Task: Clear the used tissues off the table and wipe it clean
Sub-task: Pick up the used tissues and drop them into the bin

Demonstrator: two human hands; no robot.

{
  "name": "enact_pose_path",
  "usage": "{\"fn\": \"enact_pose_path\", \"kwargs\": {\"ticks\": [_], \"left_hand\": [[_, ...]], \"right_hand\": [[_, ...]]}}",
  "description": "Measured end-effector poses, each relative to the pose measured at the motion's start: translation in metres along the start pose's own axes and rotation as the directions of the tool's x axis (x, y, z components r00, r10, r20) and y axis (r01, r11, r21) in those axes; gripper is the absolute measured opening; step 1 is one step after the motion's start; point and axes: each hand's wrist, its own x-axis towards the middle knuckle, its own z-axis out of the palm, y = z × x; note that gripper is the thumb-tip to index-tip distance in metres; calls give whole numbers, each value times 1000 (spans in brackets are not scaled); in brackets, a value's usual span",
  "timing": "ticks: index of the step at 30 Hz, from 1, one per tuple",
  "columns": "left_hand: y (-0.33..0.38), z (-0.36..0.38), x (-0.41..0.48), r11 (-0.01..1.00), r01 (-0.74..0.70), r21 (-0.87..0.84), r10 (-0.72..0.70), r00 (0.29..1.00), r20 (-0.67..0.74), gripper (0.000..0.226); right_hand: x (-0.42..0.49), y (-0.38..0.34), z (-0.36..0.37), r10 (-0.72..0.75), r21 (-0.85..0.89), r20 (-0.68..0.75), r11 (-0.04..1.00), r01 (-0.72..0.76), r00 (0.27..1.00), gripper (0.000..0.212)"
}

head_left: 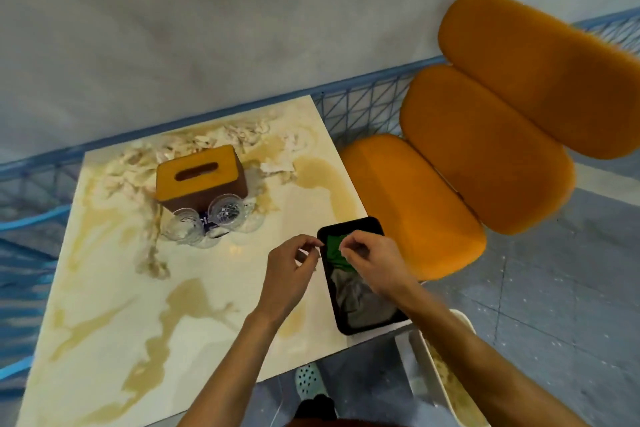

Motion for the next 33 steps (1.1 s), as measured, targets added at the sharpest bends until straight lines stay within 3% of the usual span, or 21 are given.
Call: {"fn": "enact_pose_path", "kwargs": {"ticks": [6, 12, 24, 30, 33], "left_hand": [[-26, -52, 57, 999, 12, 49, -13, 999, 32, 20], [-53, -83, 119, 966, -68, 249, 31, 988, 151, 17], [-83, -99, 249, 890, -92, 447, 14, 985, 175, 21], [-101, -92, 314, 786, -106, 610, -89, 956, 280, 21], [-106, -85, 343, 709, -129, 694, -145, 935, 323, 34]], "right_hand": [[71, -32, 26, 17, -56, 14, 998, -17, 1000, 10], [130, -45, 44, -33, -142, 7, 989, 33, 999, 12], [238, -22, 66, 48, -226, 110, 974, -22, 993, 13], [295, -4, 90, 121, -301, 209, 952, -54, 970, 22], [322, 3, 99, 119, -388, 226, 922, -22, 967, 32]]}}
